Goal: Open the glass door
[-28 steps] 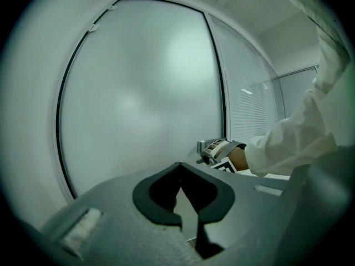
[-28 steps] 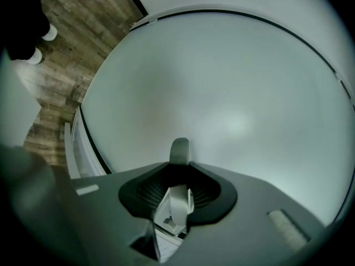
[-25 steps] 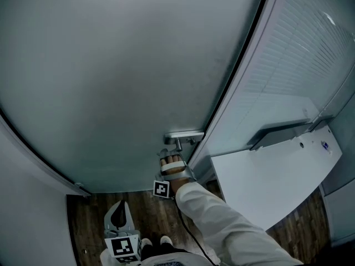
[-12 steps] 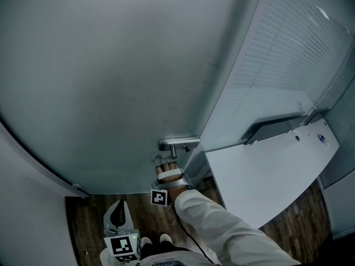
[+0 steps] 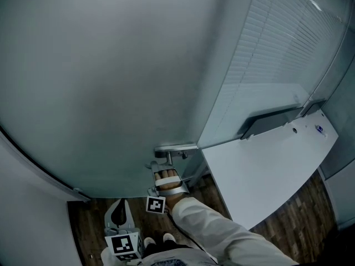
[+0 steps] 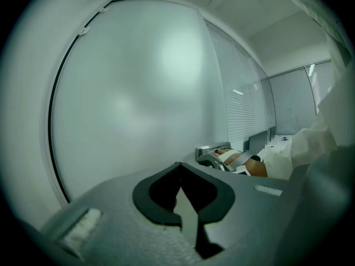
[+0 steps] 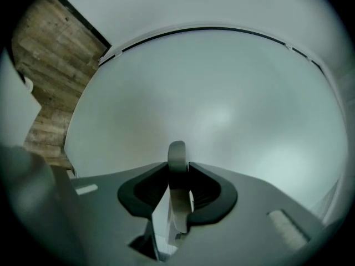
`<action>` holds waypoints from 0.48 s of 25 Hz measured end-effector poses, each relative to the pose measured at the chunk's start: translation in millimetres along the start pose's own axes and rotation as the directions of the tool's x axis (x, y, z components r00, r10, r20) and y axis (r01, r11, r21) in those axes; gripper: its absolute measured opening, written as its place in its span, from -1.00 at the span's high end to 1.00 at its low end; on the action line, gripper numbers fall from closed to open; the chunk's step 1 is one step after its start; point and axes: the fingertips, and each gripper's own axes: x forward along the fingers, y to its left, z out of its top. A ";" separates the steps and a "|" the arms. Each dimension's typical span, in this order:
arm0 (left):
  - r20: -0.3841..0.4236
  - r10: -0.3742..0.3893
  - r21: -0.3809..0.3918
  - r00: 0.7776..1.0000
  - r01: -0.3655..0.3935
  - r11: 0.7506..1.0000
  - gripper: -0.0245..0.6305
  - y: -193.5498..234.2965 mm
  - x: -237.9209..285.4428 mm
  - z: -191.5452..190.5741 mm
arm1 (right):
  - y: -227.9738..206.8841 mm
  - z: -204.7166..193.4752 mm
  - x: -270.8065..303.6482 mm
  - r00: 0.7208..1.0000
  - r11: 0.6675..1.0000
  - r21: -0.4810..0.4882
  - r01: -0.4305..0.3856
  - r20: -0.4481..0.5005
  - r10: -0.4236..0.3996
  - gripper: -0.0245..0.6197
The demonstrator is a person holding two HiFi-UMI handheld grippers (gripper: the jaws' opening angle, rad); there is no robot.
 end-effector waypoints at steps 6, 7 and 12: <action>0.008 0.020 0.018 1.000 -0.020 1.000 0.92 -3.7 -2.7 -1.5 | -5.9 0.7 -13.9 0.998 0.981 0.190 -0.026 0.060 0.015 0.57; 0.015 0.027 0.023 1.000 -0.027 0.999 0.92 -3.7 -6.2 2.8 | -8.0 2.2 -18.1 0.997 0.976 0.214 -0.041 0.071 0.027 0.56; -0.004 0.073 0.037 0.997 -0.073 0.997 0.92 -6.8 -22.0 11.9 | -18.4 5.5 -39.5 0.987 0.948 0.295 -0.119 0.142 0.080 0.52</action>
